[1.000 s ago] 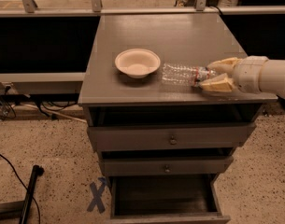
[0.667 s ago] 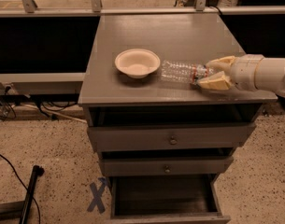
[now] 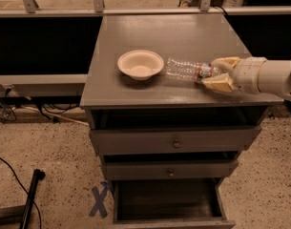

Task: Pick water bottle from bottom drawer and place on counter

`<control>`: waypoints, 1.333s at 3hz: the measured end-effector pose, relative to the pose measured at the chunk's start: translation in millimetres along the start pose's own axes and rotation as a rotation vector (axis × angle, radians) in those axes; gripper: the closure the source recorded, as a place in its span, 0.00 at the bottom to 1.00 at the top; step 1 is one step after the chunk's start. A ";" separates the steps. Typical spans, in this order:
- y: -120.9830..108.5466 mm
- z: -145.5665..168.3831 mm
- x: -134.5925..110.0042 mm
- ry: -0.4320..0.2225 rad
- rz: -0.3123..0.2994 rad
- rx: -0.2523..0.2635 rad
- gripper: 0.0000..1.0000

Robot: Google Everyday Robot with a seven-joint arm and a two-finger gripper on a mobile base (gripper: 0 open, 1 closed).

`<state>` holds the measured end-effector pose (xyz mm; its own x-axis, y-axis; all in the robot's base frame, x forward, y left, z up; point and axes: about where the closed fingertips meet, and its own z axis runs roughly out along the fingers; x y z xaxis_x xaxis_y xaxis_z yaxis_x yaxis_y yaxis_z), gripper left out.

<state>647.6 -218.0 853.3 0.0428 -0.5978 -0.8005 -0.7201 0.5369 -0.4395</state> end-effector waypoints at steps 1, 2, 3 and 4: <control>1.3 2.1 -0.9 -0.002 -0.001 -0.004 0.12; 1.1 1.2 -4.0 -0.004 -0.009 0.002 0.00; -4.4 -13.8 -16.4 -0.035 -0.011 0.019 0.00; -20.0 -47.8 -24.7 -0.056 0.027 0.030 0.00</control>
Offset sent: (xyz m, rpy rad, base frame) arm -0.0021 0.0003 0.0088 -0.0124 -0.0289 -0.0057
